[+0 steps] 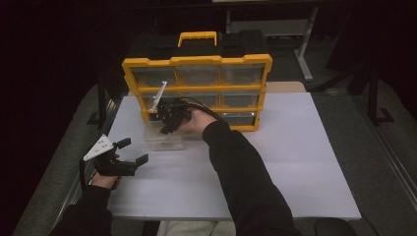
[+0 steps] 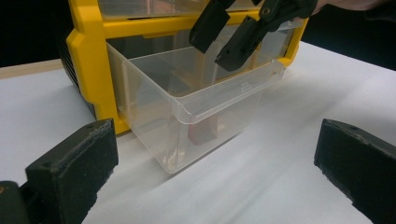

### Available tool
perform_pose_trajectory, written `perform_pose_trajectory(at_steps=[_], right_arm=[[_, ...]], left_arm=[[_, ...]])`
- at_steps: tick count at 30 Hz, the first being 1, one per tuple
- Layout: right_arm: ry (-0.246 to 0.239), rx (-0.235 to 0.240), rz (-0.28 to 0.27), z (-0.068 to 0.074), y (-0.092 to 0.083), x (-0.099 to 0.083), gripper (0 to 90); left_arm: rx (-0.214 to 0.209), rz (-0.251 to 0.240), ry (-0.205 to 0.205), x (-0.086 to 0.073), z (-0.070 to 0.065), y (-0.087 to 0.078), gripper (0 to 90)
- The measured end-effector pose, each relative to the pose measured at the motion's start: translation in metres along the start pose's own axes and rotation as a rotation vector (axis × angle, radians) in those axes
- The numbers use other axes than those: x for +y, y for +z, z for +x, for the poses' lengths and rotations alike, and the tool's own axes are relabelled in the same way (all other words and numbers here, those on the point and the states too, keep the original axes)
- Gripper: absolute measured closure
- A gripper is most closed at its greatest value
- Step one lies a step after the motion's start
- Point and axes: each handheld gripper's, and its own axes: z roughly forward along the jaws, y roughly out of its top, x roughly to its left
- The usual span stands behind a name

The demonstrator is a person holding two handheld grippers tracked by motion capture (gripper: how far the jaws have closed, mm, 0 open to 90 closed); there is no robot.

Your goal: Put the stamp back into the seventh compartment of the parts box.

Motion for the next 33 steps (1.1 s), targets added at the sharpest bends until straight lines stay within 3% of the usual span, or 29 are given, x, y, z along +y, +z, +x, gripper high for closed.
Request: perform_pose_trajectory(at_steps=[3, 9, 14, 33], right_arm=[[-0.006, -0.01, -0.01, 0.001, -0.004, -0.001, 52.2], [0.031, -0.019, 0.004, 0.004, -0.012, -0.002, 42.2], [0.039, -0.027, -0.028, 0.006, -0.023, -0.004, 38.6], [0.131, -0.064, -0.097, 0.01, -0.056, -0.045, 16.3]], left_arm=[[0.001, 0.0, 0.001, 0.0, 0.0, 0.0, 0.0], [0.001, 0.001, 0.001, 0.0, 0.0, 0.0, 0.0], [0.001, 0.002, 0.001, 0.0, 0.0, 0.0, 0.0], [-0.005, 0.006, 0.003, 0.001, 0.0, 0.004, 0.0]])
